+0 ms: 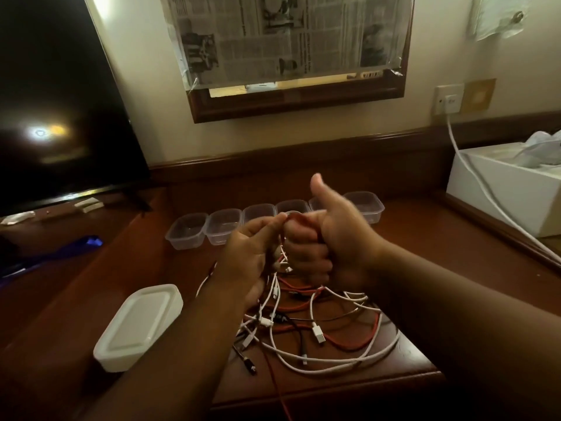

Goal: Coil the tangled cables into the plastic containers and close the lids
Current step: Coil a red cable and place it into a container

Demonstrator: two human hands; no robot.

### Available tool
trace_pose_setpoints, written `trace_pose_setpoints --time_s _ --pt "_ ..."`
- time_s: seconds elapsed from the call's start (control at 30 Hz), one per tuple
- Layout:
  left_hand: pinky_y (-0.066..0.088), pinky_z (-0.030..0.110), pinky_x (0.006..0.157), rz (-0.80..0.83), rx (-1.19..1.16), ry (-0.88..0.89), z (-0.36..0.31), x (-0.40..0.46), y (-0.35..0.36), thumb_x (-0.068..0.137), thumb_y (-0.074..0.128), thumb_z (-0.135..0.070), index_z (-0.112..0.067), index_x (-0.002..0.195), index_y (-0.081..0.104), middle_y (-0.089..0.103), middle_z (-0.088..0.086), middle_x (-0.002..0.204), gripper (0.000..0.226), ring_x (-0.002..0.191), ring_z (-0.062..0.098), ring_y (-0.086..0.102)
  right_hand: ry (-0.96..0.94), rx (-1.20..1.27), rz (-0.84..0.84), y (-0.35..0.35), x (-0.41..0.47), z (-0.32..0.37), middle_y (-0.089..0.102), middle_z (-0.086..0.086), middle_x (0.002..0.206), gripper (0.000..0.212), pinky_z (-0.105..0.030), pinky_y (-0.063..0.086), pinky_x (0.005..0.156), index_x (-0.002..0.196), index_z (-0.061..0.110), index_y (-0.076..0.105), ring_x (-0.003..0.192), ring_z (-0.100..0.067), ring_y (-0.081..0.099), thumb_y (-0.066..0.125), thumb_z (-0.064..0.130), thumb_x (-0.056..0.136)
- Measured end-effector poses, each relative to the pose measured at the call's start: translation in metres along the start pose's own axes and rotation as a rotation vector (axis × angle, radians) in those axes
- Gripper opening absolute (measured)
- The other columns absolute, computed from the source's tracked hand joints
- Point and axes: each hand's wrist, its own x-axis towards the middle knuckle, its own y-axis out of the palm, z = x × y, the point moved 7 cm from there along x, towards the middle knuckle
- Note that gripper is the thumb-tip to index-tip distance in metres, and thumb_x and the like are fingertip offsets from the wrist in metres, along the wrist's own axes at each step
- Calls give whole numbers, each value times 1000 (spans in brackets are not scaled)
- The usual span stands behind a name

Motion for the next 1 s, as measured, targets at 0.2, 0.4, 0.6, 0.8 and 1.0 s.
trace_pose_setpoints --time_s 0.2,0.4,0.6,0.8,1.0 --pt "25 21 42 32 129 -103 26 -16 19 96 59 -20 -22 78 78 39 -2 51 26 44 9 30 -507 36 -251 -28 -2 48 40 0 63 65 -27 35 54 72 16 45 55 -14 41 17 70 94" --pt "37 7 47 46 412 82 -6 -13 6 94 61 -15 -9 93 72 57 -17 49 13 46 -5 53 -428 -1855 -481 -31 -2 38 48 3 66 70 -24 30 50 76 18 54 57 -13 45 12 72 90" --pt "27 19 42 35 -29 -65 3 -3 -6 75 70 -27 -18 64 66 44 -4 51 15 43 7 37 -13 -440 -68 -12 1 -3 36 -1 50 83 -26 25 47 61 13 47 42 -15 30 8 82 85" --pt "21 20 42 -1 22 -129 25 -20 13 87 63 -29 -21 81 73 39 -4 53 14 43 7 31 -422 325 -50 -10 -6 31 40 -2 65 79 -29 35 58 78 13 50 57 -16 40 17 85 82" --pt "47 8 64 70 646 187 -9 -27 18 93 64 -25 -32 96 73 71 -20 78 12 76 -7 65 -662 -1197 -531 -28 -22 54 49 1 68 51 -27 40 55 81 18 52 59 -14 47 27 62 89"
